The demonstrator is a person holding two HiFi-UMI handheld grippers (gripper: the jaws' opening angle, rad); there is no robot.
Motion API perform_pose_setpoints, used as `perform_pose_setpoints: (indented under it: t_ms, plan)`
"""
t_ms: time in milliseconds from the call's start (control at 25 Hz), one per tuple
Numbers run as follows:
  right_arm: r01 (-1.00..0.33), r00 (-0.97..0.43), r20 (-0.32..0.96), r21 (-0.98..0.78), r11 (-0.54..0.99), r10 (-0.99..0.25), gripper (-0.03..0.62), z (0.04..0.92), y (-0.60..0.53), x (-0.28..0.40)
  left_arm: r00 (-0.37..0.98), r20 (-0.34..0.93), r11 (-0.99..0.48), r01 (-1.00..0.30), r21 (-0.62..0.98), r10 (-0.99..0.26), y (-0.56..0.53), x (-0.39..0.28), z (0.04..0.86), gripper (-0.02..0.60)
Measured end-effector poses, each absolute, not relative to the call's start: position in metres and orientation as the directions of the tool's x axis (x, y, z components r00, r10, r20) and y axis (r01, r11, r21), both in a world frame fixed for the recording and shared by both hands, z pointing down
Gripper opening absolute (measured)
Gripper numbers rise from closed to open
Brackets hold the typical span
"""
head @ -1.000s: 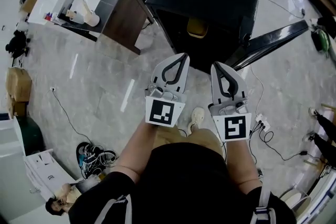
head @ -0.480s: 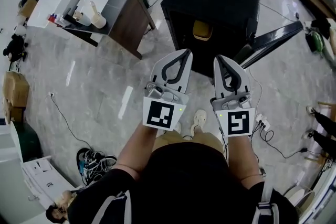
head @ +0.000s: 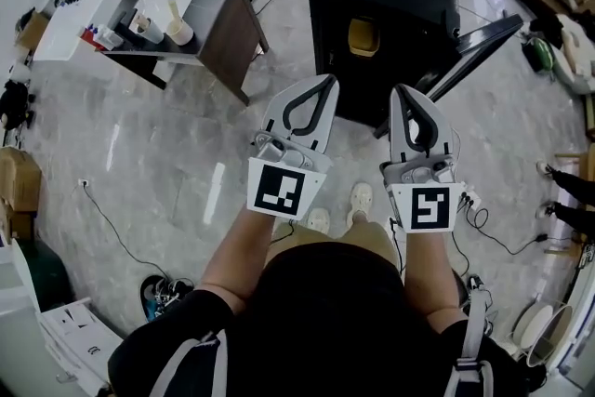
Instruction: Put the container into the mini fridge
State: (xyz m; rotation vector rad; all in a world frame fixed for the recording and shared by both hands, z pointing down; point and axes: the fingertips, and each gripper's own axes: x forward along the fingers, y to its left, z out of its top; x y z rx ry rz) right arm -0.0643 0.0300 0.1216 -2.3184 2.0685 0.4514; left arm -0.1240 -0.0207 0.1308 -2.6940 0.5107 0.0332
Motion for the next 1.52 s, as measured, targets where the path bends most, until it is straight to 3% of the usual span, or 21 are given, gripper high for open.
perform_pose_setpoints:
  t_ms: [440,880,1280,1520]
  plan:
    - [-0.962,0.129,-0.207,0.211,-0.173,-0.970,0.037,0.112,0.045,-0.123,0.960,-0.138,-0.907,-0.275,-0.319,-0.242,0.007,-0.160,0.115,0.023]
    - [-0.947,0.143,-0.203,0.255,-0.194,-0.969,0.037,0.105,0.049,-0.122,0.952,-0.155,-0.896,-0.301,-0.326,-0.263,0.001,-0.164,0.111,0.023]
    - [-0.957,0.176,-0.251,0.183,-0.225,-0.952,0.037,0.094,0.058,-0.132,0.953,-0.158,-0.892,-0.299,-0.340,-0.259,0.010,-0.170,0.112,0.023]
    - [-0.946,0.161,-0.219,0.245,-0.213,-0.962,0.037,0.100,0.067,-0.132,0.953,-0.163,-0.898,-0.297,-0.323,-0.256,0.017,-0.170,0.115,0.023]
